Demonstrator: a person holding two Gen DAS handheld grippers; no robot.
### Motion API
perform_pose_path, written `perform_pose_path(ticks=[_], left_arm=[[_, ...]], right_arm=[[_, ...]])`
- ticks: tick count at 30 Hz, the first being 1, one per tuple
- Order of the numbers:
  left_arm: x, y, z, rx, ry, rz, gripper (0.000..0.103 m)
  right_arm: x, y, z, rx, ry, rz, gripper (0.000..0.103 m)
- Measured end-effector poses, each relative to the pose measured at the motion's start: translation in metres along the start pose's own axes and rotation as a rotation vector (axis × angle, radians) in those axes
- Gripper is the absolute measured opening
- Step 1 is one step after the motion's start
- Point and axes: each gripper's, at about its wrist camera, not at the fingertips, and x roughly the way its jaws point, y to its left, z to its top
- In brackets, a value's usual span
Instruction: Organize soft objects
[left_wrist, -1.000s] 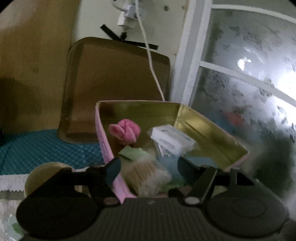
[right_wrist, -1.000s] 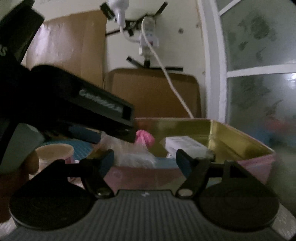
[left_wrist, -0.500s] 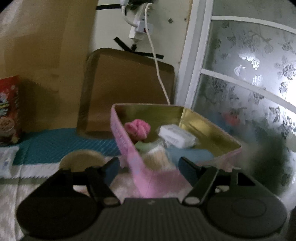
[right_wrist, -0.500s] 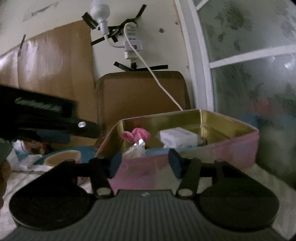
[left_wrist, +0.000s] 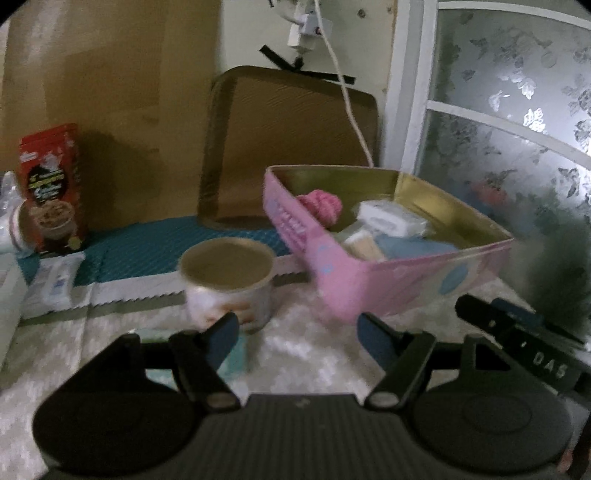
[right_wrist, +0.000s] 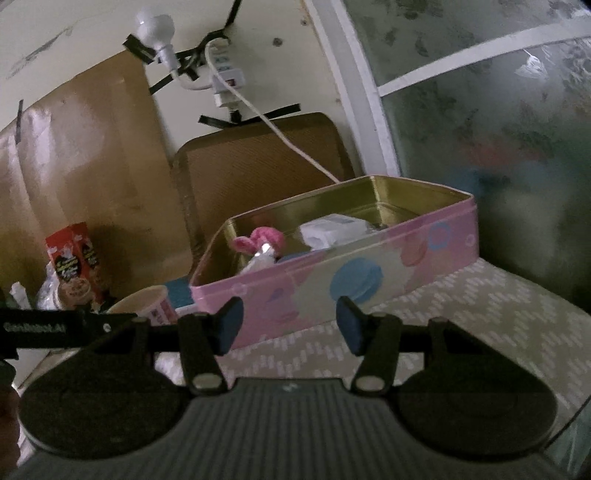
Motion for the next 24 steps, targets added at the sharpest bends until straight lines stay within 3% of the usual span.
perform_pose_path(ticks=[14, 18, 23, 24], left_arm=[[-0.018, 0.090, -0.041, -0.088, 0.032, 0.158, 0.073], [-0.038, 0.141, -0.058, -0.164, 0.016, 0.261, 0.073], [-0.064, 0.192, -0.082, -0.201, -0.040, 0.458, 0.073], [-0.070, 0.199, -0.084, -0.241, -0.062, 0.437, 0.073]], right_arm=[[0.010, 0.076, -0.024, -0.146, 0.109, 0.129, 0.059], [0.012, 0.113, -0.029, -0.246, 0.123, 0.216, 0.059], [0.032, 0.160, -0.033, -0.339, 0.186, 0.361, 0.058], [0.041, 0.171, -0.033, -0.344, 0.208, 0.388, 0.058]])
